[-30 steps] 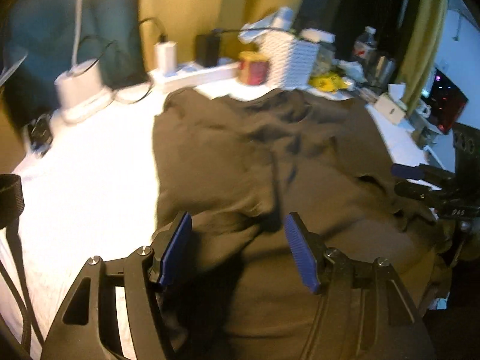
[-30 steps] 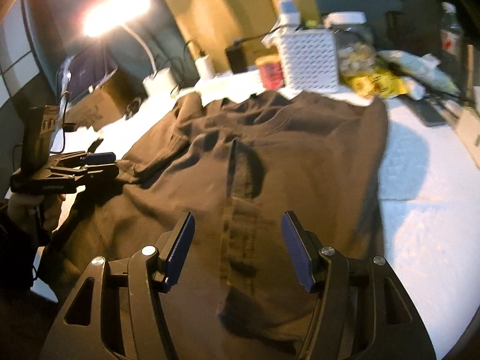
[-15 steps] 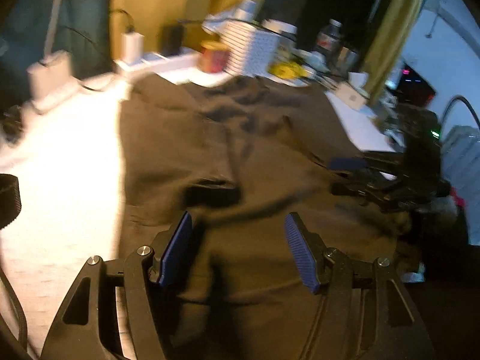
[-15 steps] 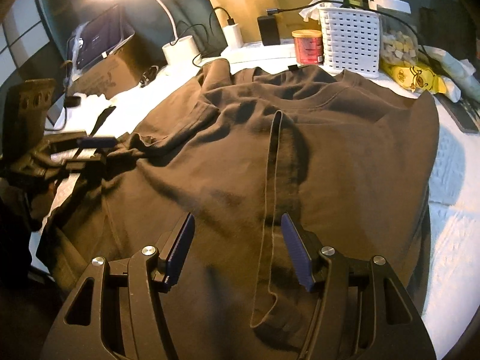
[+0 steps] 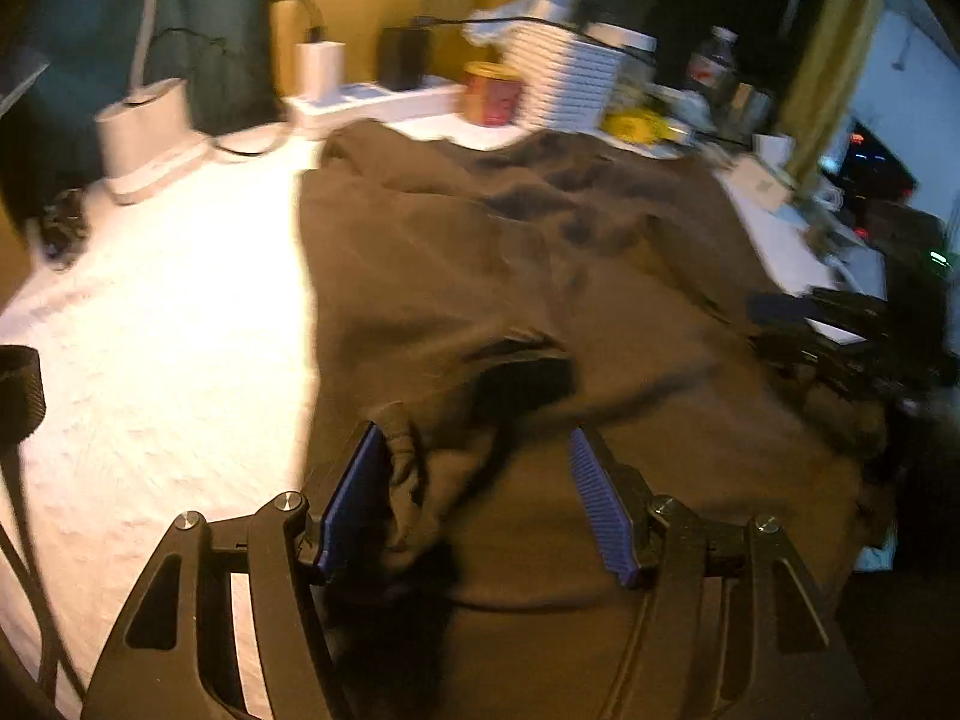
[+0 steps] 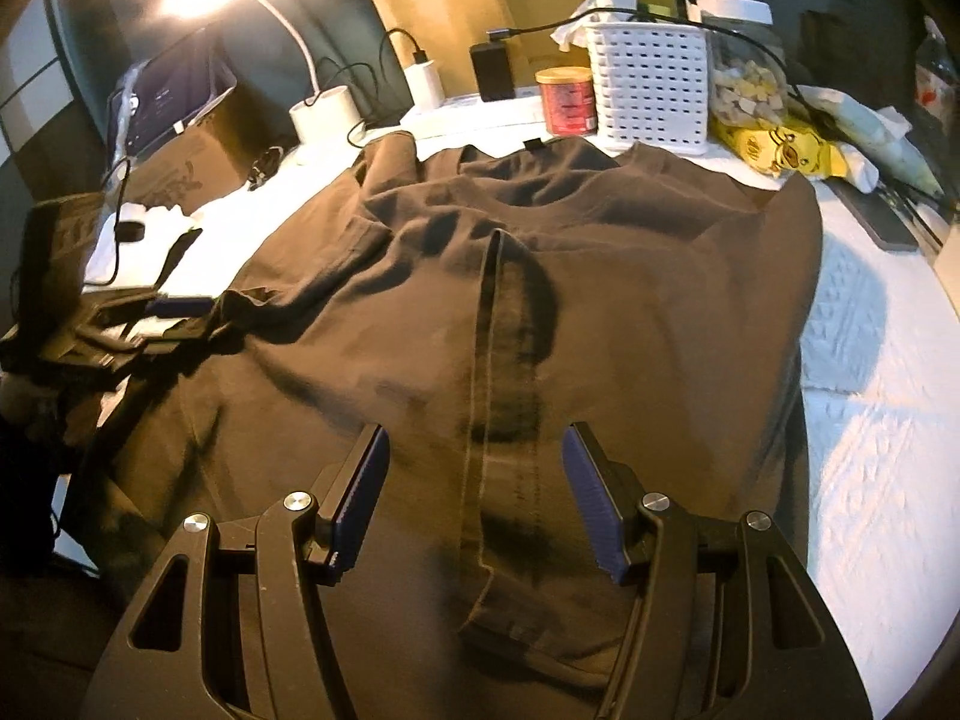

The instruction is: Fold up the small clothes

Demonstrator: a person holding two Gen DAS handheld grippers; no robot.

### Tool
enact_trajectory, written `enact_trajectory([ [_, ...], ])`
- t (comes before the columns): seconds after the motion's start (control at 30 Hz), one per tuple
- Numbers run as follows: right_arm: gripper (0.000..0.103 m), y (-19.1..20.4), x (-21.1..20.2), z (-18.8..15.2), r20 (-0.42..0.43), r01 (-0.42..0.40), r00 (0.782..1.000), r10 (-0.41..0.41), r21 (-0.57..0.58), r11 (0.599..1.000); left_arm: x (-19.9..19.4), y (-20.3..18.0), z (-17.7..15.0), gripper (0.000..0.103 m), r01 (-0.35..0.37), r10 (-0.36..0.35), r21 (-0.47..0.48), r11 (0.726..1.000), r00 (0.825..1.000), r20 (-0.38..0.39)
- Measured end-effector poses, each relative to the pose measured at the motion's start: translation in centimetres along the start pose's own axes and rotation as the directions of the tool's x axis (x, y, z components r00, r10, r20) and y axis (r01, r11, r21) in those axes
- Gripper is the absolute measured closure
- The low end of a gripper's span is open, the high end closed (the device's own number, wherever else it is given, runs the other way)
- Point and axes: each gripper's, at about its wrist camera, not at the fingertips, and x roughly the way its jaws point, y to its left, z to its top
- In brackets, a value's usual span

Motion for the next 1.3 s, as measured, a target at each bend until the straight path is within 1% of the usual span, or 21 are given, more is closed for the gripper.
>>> enact_trajectory([
  [0.13,0.04,0.0,0.0,0.1,0.002,-0.001,1.0,0.001,-0.003,1.0,-0.2,-2.1,-0.7,0.039,0.085,-0.084,0.039,0.996,0.996,-0.035],
  [0.2,0.04,0.0,0.0,0.2,0.004,-0.001,1.0,0.001,-0.007,1.0,-0.4,-2.7,-0.5,0.039,0.1,-0.098,0.063,0.993,0.995,-0.036],
  [0.33,0.04,-0.1,0.0,0.6,0.007,-0.001,1.0,0.002,-0.015,1.0,-1.6,-2.5,1.1,0.039,0.023,-0.026,0.083,0.996,0.999,0.039],
  [0.4,0.04,-0.2,0.0,0.7,0.009,-0.003,1.0,0.003,-0.013,1.0,-1.3,-1.9,1.9,0.039,-0.035,0.029,0.09,0.995,0.998,0.061],
  [0.43,0.04,-0.3,0.1,0.7,0.008,-0.001,1.0,0.002,-0.013,1.0,-0.9,-1.5,2.2,0.039,-0.062,0.057,0.088,0.994,0.997,0.058],
  [0.47,0.04,-0.4,0.1,0.8,0.008,0.0,1.0,0.0,-0.012,1.0,-0.3,-1.0,2.6,0.039,-0.07,0.066,0.088,0.994,0.997,0.052],
  [0.5,0.04,-0.5,0.2,0.8,0.009,0.0,1.0,0.0,-0.009,1.0,0.2,-0.8,2.6,0.039,-0.068,0.064,0.086,0.994,0.997,0.042],
  [0.57,0.04,-0.7,0.2,0.8,0.011,0.001,1.0,-0.001,-0.005,1.0,1.7,-0.6,2.7,0.039,-0.06,0.06,0.085,0.995,0.998,-0.005],
  [0.6,0.04,-0.8,0.1,0.8,0.013,0.001,1.0,-0.001,-0.003,1.0,2.2,-0.8,2.5,0.039,-0.028,0.031,0.089,0.996,0.999,-0.031],
  [0.63,0.04,-0.8,0.1,0.9,0.014,0.002,1.0,-0.002,0.0,1.0,2.5,-1.3,2.2,0.039,0.018,-0.013,0.095,0.995,0.999,-0.052],
  [0.73,0.04,-1.1,0.2,0.9,0.015,0.003,1.0,-0.003,0.002,1.0,2.7,-3.2,1.5,0.039,0.125,-0.114,0.119,0.985,0.989,-0.093],
  [0.83,0.04,-0.9,0.7,1.3,0.012,-0.01,1.0,0.01,-0.022,1.0,2.4,-4.9,1.6,0.039,0.256,-0.243,0.118,0.959,0.963,-0.116],
  [0.87,0.04,-0.7,0.9,1.5,0.009,-0.013,1.0,0.013,-0.037,0.999,2.2,-5.2,2.0,0.039,0.26,-0.248,0.127,0.957,0.963,-0.102],
  [0.93,0.04,-0.3,1.2,2.4,0.01,-0.012,1.0,0.013,-0.066,0.998,1.8,-5.4,3.0,0.039,0.216,-0.209,0.148,0.965,0.976,-0.061],
  [1.0,0.04,0.1,1.5,3.4,0.023,-0.025,0.999,0.027,-0.098,0.995,1.8,-4.8,4.3,0.039,0.159,-0.159,0.144,0.977,0.987,-0.014],
  [1.07,0.04,0.5,2.0,4.3,0.032,-0.031,0.999,0.035,-0.114,0.993,2.2,-3.6,5.7,0.039,0.084,-0.088,0.13,0.988,0.996,0.023],
  [1.13,0.04,0.7,2.9,5.3,0.031,-0.041,0.998,0.045,-0.135,0.99,3.7,-2.3,6.8,0.039,0.039,-0.041,0.104,0.994,0.999,0.015],
  [1.17,0.04,0.8,3.2,5.5,0.027,-0.048,0.998,0.053,-0.142,0.989,4.6,-1.7,7.3,0.039,0.03,-0.03,0.091,0.995,1.0,0.005],
  [1.2,0.04,0.9,3.9,5.8,0.016,-0.061,0.998,0.064,-0.154,0.986,5.0,-1.3,7.5,0.039,0.04,-0.04,0.08,0.996,0.999,0.003],
  [1.23,0.04,1.0,4.3,6.0,0.01,-0.062,0.998,0.065,-0.161,0.985,6.0,-0.6,8.0,0.039,0.071,-0.071,0.054,0.996,0.997,-0.008],
  [1.3,0.04,1.2,5.4,6.1,-0.012,-0.078,0.997,0.078,-0.175,0.981,7.0,-0.2,8.2,0.039,0.098,-0.097,0.022,0.995,0.995,-0.03],
])
